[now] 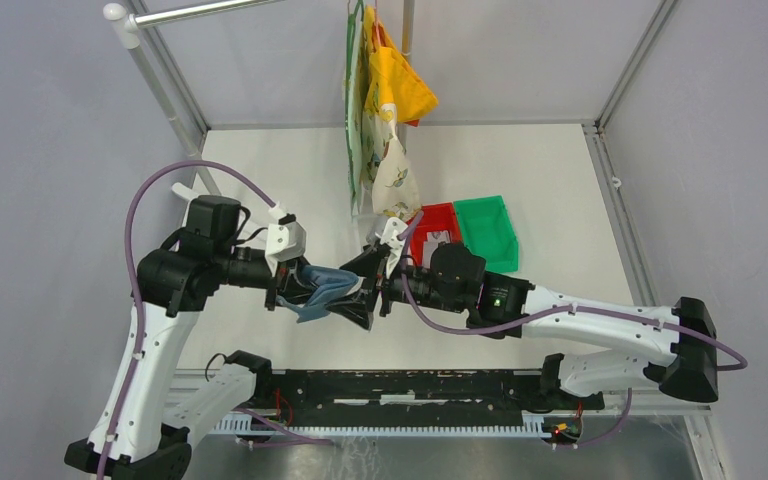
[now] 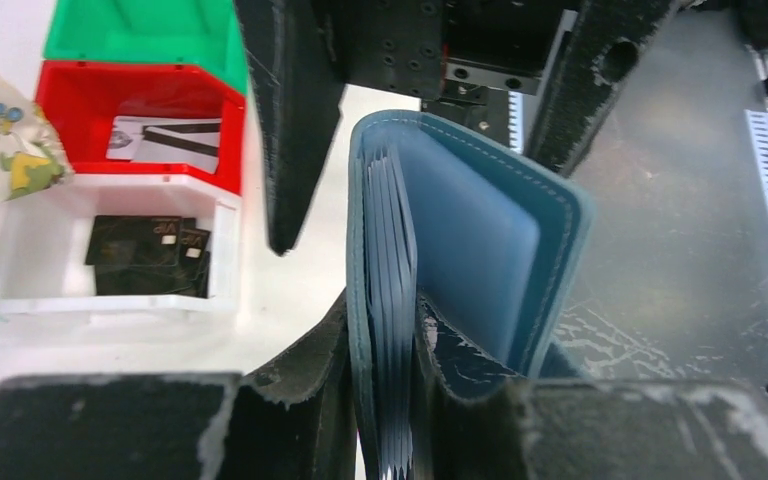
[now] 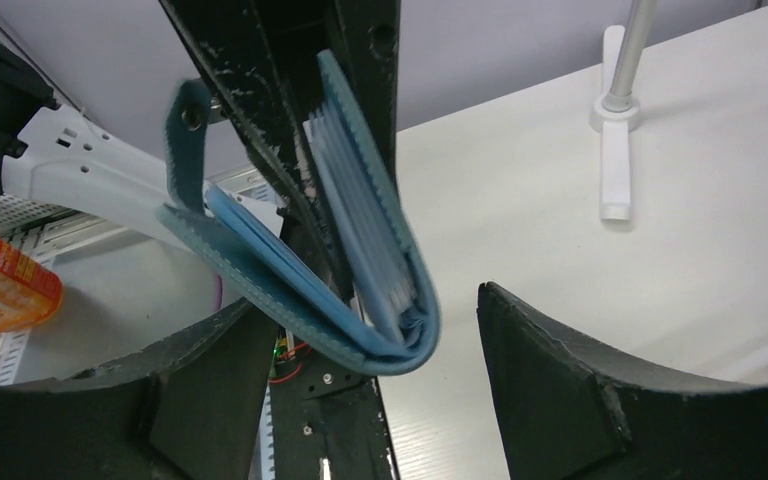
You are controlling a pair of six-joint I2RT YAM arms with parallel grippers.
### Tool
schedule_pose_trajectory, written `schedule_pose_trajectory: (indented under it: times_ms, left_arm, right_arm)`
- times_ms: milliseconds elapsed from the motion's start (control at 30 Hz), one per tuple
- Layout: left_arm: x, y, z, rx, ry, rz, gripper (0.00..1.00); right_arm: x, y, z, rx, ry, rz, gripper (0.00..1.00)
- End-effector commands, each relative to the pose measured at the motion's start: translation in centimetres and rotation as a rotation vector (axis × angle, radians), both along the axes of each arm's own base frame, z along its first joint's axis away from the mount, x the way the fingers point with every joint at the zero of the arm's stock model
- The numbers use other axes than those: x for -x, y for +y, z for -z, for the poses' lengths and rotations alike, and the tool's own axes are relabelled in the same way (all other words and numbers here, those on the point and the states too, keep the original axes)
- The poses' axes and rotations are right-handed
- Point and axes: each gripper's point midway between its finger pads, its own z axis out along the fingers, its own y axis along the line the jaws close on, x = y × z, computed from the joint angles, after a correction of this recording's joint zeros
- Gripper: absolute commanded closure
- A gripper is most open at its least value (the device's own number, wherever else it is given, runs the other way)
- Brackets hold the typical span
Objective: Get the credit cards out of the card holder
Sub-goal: Place the card holder at the center of the board.
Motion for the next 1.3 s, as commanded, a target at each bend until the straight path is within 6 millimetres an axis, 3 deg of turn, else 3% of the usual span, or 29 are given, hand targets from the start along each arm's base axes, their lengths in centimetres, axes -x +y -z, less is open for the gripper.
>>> schedule_pose_trajectory:
  times_ms: [0, 167, 233, 267, 333, 400, 433, 533, 667, 733, 833, 967, 1267]
  left_arm:
    - [3.0, -0.5, -1.4, 0.091, 0.019, 0.130, 0.93]
    - [4.1, -0.5, -1.8, 0.114, 0.031, 0.155, 0.94]
    - [4.2, -0.4, -1.8, 0.114, 0.028, 0.154, 0.93]
    - [4.2, -0.4, -1.7, 0.110, 0.024, 0.151, 0.92]
    - [3.8, -0.2, -1.2, 0.085, 0.001, 0.137, 0.75]
    - [2.7, 0.2, -0.4, 0.030, -0.050, 0.097, 0.53]
    - [1.7, 0.5, 0.1, -0.006, -0.078, 0.056, 0.40]
    - [-2.8, 1.9, 1.2, -0.122, -0.177, -0.138, 0.29]
    - [-7.5, 4.5, 2.4, -0.265, -0.223, -0.371, 0.12]
    - [-8.6, 5.1, 2.8, -0.310, -0.205, -0.418, 0.05]
    - [-9.6, 5.9, 3.0, -0.366, -0.211, -0.446, 0.03]
    - [-10.9, 6.8, 4.0, -0.423, -0.248, -0.476, 0.02]
    - [-13.3, 8.2, 8.2, -0.500, -0.095, -0.644, 0.00]
  right_arm:
    - [-1.0, 0.0, -4.9, -0.100, -0.092, 0.046, 0.24]
    - [0.9, 0.7, -5.7, -0.112, -0.111, -0.074, 0.40]
    - [1.4, 0.8, -5.7, -0.117, -0.102, -0.103, 0.56]
    - [1.6, 0.8, -5.7, -0.121, -0.098, -0.113, 0.69]
    - [1.8, 0.6, -5.7, -0.131, -0.087, -0.114, 0.89]
    - [1.5, 0.1, -5.3, -0.126, -0.078, -0.092, 0.99]
    - [1.3, -0.2, -5.0, -0.118, -0.075, -0.077, 1.00]
    - [0.4, -1.2, -3.1, -0.060, -0.052, -0.012, 1.00]
    - [-1.5, -2.9, 2.8, 0.110, 0.016, 0.104, 1.00]
    - [-2.5, -4.2, 6.0, 0.185, 0.063, 0.169, 1.00]
    - [-3.5, -6.3, 10.3, 0.244, 0.138, 0.229, 0.99]
    - [-4.6, -8.3, 13.8, 0.234, 0.230, 0.275, 0.99]
    - [-4.0, -7.5, 21.1, 0.298, 0.486, 0.195, 0.93]
